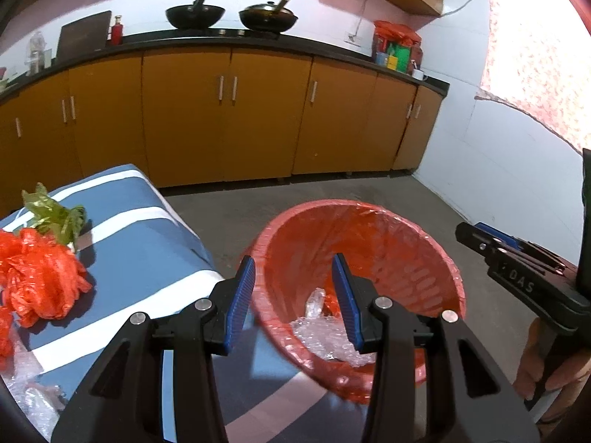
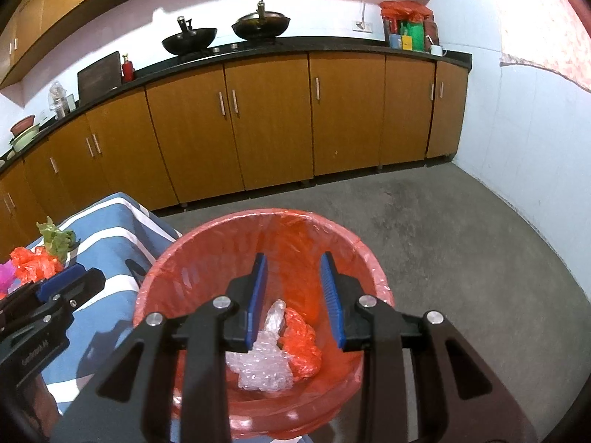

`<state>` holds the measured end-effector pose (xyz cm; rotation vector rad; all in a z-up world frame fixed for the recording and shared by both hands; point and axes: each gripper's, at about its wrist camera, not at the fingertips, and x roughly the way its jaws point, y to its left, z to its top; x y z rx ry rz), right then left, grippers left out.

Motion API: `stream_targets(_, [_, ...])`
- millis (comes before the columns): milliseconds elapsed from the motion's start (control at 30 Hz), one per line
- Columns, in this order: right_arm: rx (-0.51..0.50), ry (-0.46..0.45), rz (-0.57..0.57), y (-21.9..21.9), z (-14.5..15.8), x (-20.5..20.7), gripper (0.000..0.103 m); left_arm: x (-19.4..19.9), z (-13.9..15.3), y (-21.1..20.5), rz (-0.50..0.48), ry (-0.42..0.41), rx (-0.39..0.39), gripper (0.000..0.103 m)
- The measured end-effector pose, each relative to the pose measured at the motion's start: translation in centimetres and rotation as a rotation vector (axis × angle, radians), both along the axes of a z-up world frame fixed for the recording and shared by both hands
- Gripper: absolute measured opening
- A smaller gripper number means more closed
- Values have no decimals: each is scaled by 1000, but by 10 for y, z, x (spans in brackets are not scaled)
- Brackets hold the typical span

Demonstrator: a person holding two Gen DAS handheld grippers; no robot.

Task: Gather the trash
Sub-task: 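Return both tools to the table and close the right tool on a clear bag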

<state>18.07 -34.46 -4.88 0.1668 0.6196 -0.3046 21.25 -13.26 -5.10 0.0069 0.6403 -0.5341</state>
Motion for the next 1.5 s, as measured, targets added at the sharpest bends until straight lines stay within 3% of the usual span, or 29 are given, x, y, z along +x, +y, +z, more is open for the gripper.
stream_targets(300, [-5,-14,93,46,13,8,31,-4,6,44,81,-8,9,44])
stream_targets(500, [12,-4,197,98,12,14,31,-20,17,96,165,-19,-4,45])
stream_targets(700, [33,13,342,165,8,17,32,-49,31,172,303,-69,9,46])
stream_targets(867, [58,33,478,227,3,15,36,-74,28,242,471,-111,98,52])
stream_targets(1033, [68,56,580,272,-3,11,41,-88,12,310,654,-58,124,53])
stream_targets(1200, [60,102,662,318,-17,10,49,-93,-3,357,774,-11,120,58])
stream_targets(1500, [100,207,650,334,-49,21,53,-93,-16,386,826,32,106,64])
